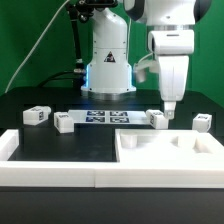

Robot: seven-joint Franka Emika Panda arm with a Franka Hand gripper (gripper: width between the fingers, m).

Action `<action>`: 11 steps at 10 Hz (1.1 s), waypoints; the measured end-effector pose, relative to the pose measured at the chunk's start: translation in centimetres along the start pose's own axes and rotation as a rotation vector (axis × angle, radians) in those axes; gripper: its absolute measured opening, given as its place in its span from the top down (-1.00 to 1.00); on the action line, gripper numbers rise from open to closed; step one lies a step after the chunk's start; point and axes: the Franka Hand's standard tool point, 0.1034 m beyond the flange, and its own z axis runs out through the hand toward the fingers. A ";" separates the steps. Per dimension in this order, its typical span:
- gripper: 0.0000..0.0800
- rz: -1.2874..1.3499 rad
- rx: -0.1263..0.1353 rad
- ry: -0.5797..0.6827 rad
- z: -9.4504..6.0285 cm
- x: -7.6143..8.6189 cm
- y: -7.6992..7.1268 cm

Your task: Assemble one leg

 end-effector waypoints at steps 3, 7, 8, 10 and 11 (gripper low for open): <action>-0.62 0.098 -0.002 0.007 0.2 0.0 0.0; -0.62 0.538 -0.007 0.017 0.4 0.1 -0.7; -0.62 0.698 -0.005 0.027 0.6 0.3 -1.2; -0.62 0.921 0.007 0.040 0.7 0.3 -1.4; -0.62 0.994 0.009 0.044 0.6 0.4 -1.3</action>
Offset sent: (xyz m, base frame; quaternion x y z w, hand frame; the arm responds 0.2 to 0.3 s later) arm 0.0000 0.0000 0.0000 0.0000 0.0000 0.2377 0.9713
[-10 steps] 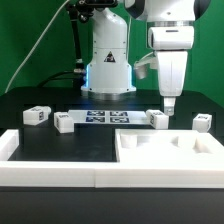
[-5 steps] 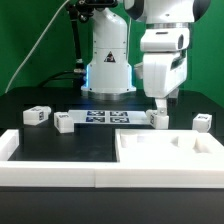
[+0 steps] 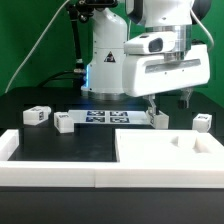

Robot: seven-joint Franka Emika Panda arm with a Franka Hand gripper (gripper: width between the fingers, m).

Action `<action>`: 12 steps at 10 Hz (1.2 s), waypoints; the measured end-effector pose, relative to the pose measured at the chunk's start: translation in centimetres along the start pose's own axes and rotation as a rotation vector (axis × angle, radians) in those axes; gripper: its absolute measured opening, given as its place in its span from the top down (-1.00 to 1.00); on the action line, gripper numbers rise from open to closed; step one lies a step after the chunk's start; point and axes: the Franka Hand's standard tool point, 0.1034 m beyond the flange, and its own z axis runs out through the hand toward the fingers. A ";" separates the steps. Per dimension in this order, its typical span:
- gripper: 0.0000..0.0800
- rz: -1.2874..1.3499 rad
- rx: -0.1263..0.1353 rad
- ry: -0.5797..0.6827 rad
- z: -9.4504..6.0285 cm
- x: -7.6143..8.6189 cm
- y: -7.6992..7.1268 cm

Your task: Assemble one leg

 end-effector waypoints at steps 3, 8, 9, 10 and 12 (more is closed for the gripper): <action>-0.62 0.246 0.015 0.002 0.0 0.0 -0.3; -0.62 0.734 0.042 -0.017 0.9 -0.3 -4.6; -0.62 0.874 0.052 -0.023 1.0 -0.3 -5.4; -0.62 0.920 0.056 -0.026 1.0 -0.1 -6.0; -0.62 1.034 0.066 -0.033 1.1 -0.2 -6.2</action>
Offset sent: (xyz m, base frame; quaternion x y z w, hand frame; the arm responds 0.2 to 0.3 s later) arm 0.0000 0.0000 0.0000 0.0000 0.0000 0.2377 0.9713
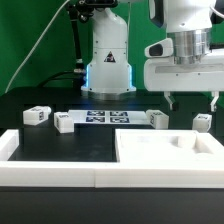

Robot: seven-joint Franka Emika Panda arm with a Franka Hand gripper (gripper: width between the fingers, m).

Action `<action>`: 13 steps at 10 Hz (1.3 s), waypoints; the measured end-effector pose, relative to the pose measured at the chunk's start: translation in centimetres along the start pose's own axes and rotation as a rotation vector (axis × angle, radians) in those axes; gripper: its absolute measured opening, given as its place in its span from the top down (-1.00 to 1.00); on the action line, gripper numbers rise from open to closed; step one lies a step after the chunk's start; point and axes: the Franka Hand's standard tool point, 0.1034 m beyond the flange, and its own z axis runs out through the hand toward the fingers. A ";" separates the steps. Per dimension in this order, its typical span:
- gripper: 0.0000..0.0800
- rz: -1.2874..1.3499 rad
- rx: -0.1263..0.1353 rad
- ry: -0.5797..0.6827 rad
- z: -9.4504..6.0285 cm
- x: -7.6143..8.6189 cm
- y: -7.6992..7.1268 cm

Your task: Assemble one leg

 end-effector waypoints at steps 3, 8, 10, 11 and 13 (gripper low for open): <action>-0.62 -0.056 -0.017 -0.031 0.3 -0.9 0.0; -0.62 -0.135 -0.061 -0.369 1.0 -1.6 0.6; -0.62 -0.125 -0.083 -0.539 1.1 -1.5 0.9; -0.62 -0.124 -0.092 -0.596 1.3 -1.8 0.6; -0.62 -0.120 -0.114 -0.732 2.2 -2.3 0.1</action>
Offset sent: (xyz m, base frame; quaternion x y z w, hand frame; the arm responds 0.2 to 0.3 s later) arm -0.0138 0.0237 -0.0003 -0.0038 -0.1445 -0.0053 0.9895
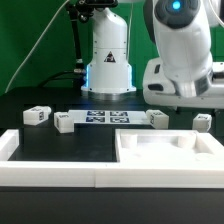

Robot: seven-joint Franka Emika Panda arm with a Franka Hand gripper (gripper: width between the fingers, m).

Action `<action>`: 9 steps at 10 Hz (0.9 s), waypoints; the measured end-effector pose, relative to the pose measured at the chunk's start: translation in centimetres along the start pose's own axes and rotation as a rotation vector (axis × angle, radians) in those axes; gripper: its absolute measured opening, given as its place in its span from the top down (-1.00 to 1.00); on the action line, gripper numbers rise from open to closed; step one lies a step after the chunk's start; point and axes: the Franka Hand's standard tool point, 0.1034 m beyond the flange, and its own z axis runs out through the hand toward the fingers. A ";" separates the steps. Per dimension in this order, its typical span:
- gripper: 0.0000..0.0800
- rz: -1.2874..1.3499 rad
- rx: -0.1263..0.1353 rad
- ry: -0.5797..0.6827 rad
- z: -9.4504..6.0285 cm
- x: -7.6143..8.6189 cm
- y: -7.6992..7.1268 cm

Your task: Assemble one leg

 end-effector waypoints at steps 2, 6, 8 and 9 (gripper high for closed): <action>-0.62 0.004 -0.010 -0.121 0.5 0.1 -0.3; -0.62 0.007 -0.012 -0.106 1.6 0.8 -0.4; -0.62 0.009 -0.017 -0.113 2.1 0.7 -0.3; -0.55 0.009 -0.020 -0.117 2.4 0.7 -0.3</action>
Offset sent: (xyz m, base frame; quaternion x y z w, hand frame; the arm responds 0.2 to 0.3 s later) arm -0.0022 0.0020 -0.0109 -0.0023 0.0157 0.0031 0.9999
